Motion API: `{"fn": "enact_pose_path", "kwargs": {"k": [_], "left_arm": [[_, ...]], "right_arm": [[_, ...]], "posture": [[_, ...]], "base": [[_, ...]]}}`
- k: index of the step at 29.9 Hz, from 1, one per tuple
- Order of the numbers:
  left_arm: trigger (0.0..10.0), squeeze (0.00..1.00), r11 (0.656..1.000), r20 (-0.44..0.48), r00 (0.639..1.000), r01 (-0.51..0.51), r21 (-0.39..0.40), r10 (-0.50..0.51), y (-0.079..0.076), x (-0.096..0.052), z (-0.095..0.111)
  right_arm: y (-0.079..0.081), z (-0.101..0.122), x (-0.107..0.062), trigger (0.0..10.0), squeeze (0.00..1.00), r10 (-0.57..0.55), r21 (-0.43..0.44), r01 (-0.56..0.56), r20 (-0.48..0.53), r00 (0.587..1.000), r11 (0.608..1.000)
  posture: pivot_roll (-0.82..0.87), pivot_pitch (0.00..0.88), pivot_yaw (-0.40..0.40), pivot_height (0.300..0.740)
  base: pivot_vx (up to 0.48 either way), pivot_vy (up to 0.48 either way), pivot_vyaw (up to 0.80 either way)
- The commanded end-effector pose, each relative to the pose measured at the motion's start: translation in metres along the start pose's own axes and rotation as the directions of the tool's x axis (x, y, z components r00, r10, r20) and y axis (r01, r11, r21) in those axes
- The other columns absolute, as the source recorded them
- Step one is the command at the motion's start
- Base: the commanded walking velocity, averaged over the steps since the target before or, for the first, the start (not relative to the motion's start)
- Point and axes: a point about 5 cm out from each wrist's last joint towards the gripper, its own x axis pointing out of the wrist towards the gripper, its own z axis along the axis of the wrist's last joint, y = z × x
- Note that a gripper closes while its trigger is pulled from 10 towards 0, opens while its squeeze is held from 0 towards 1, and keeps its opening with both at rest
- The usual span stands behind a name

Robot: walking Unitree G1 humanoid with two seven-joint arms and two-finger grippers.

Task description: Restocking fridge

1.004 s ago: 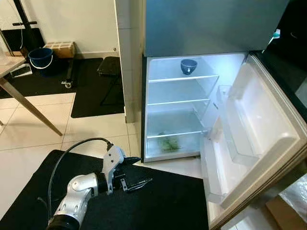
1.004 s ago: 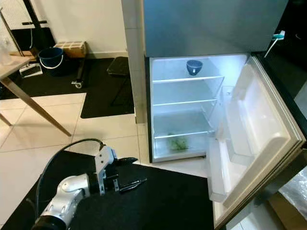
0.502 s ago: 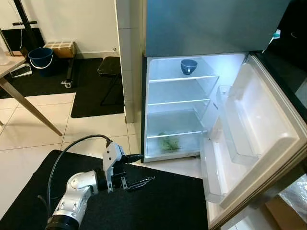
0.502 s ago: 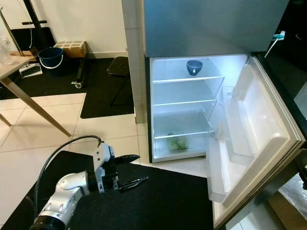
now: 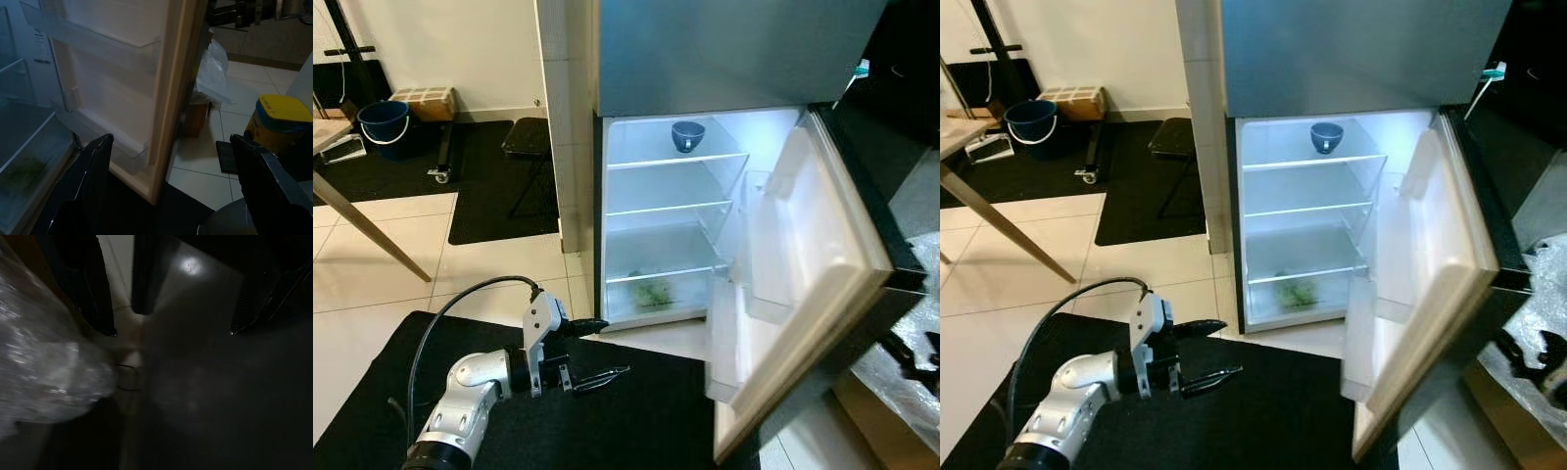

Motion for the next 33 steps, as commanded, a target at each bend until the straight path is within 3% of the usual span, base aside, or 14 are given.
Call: {"fn": "enact_pose_path", "kwargs": {"k": [1, 14, 15, 24, 31, 33], "left_arm": [[10.0, 0.00, 1.000, -0.014, 1.000, 0.013, 0.003, -0.013, -0.001, -0.004, 0.000], [10.0, 0.00, 0.998, -0.028, 0.998, -0.055, 0.005, 0.055, 0.005, -0.007, -0.003], [10.0, 0.00, 0.998, -0.027, 0.998, -0.061, 0.005, 0.061, 0.006, -0.008, -0.002], [10.0, 0.00, 0.998, -0.030, 0.997, -0.067, 0.002, 0.067, 0.006, -0.008, -0.003], [10.0, 0.00, 0.998, -0.030, 0.997, -0.070, 0.003, 0.070, 0.006, -0.008, -0.003], [10.0, 0.00, 0.997, -0.028, 0.997, -0.072, 0.004, 0.072, 0.005, -0.008, -0.003]], "right_arm": [[0.006, 0.003, 0.006, 10.0, 0.00, 0.034, -0.016, -0.034, 0.003, 0.999, 0.999], [0.059, 0.017, 0.049, 10.0, 0.00, 0.174, -0.083, -0.169, 0.066, 0.982, 0.982], [0.069, 0.020, 0.056, 10.0, 0.00, 0.207, -0.086, -0.200, 0.081, 0.975, 0.976], [0.098, 0.036, 0.076, 10.0, 0.00, 0.246, -0.106, -0.233, 0.133, 0.960, 0.967], [0.112, 0.041, 0.084, 10.0, 0.00, 0.261, -0.103, -0.247, 0.155, 0.953, 0.963], [0.126, 0.046, 0.091, 10.0, 0.00, 0.296, -0.108, -0.281, 0.164, 0.941, 0.953]], "posture": [[0.08, 0.015, -0.005, 0.740], [0.09, 0.013, -0.005, 0.740], [0.09, 0.013, -0.006, 0.740], [0.09, 0.017, -0.008, 0.740], [0.10, 0.020, -0.010, 0.740], [0.10, 0.019, -0.015, 0.740]], "base": [[0.000, 0.000, 0.00], [0.000, 0.000, 0.00], [0.000, 0.000, 0.00], [0.000, 0.000, 0.00], [0.000, 0.000, 0.00], [0.000, 0.000, 0.00]]}}
